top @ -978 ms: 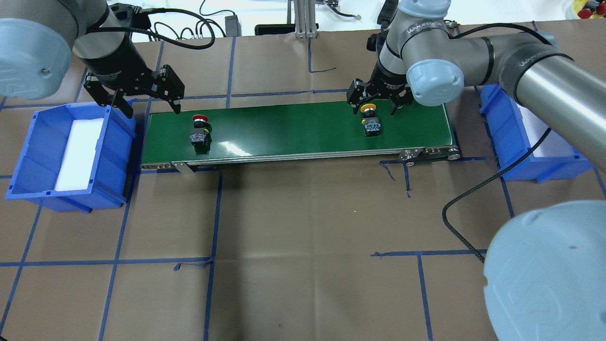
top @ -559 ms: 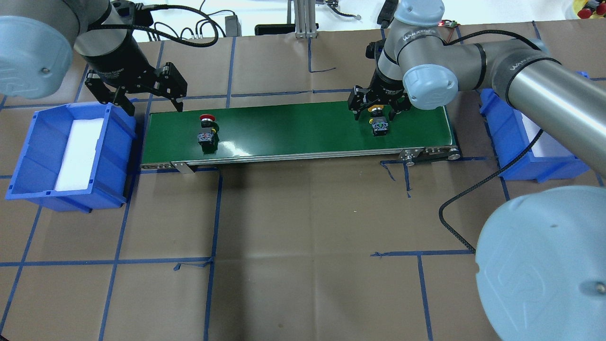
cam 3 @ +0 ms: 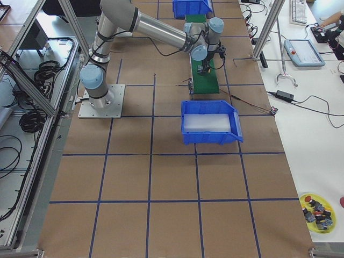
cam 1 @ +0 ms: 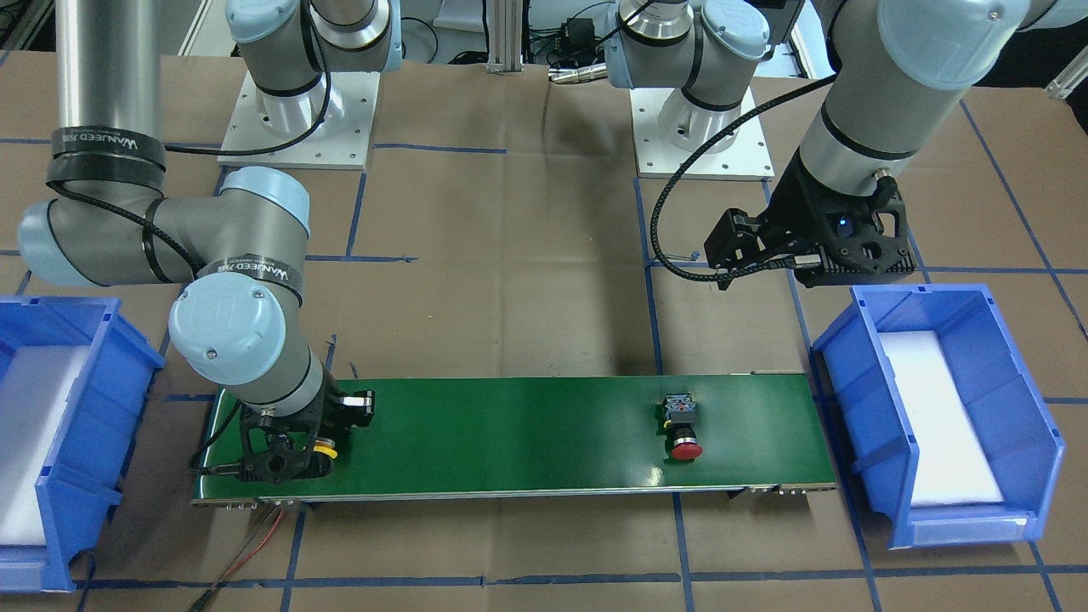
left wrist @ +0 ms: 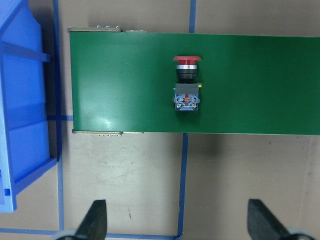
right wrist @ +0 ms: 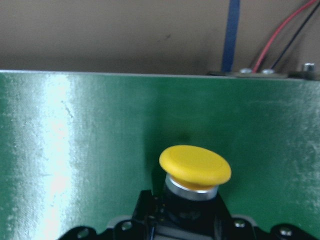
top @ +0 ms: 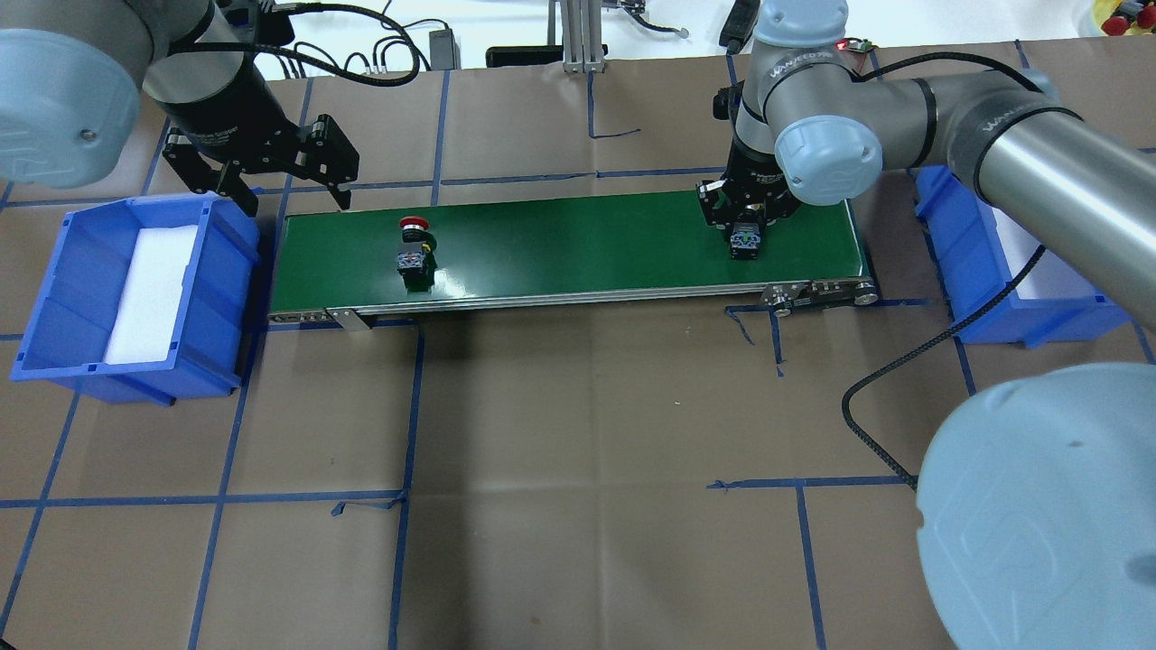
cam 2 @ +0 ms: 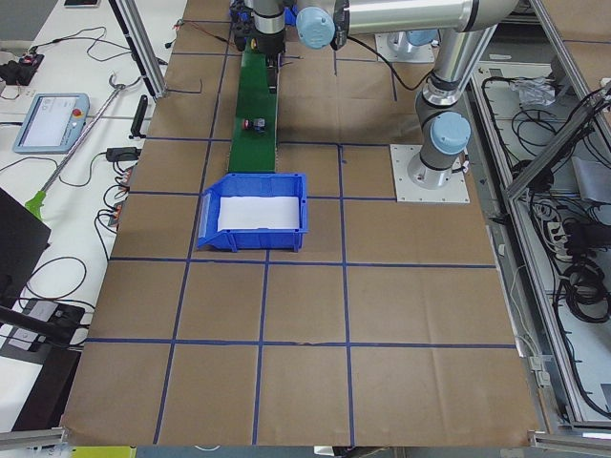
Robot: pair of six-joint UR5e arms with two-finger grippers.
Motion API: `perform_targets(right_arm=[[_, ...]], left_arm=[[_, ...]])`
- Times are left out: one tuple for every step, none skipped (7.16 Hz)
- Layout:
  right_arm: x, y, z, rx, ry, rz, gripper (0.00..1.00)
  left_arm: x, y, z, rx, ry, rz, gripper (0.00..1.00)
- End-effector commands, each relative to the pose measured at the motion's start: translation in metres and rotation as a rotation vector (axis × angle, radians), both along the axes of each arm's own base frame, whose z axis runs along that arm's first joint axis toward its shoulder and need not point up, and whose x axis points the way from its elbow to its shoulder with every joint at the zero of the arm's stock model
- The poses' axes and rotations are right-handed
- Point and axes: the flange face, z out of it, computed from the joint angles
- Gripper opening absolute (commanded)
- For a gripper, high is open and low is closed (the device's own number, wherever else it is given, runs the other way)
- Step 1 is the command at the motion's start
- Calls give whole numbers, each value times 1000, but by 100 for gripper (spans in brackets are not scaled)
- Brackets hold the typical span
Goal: Transport two buttons from left to right
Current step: 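Carry the yellow button with the right gripper to the far blue bin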
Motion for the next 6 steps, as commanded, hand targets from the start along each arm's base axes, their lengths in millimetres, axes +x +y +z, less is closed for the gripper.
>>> perform_targets(right_arm=[[-58,9,77,-44,41,-65,4],[-107,14,124,-44,37,-33,4],[-163,12,150,-57,39,42,5],[-222,13,149,-44,34,88,5],[-264,16,136,-23,17,105,5],[-294,25,127,-8,4,108,4]], left_arm=[[0,1,0,-1,0,0,100],[0,2,-1,1,0,0,100],[0,2,0,-1,1,0,100],[0,2,1,-2,1,0,100],[0,2,1,-2,1,0,100],[0,2,0,-2,1,0,100]])
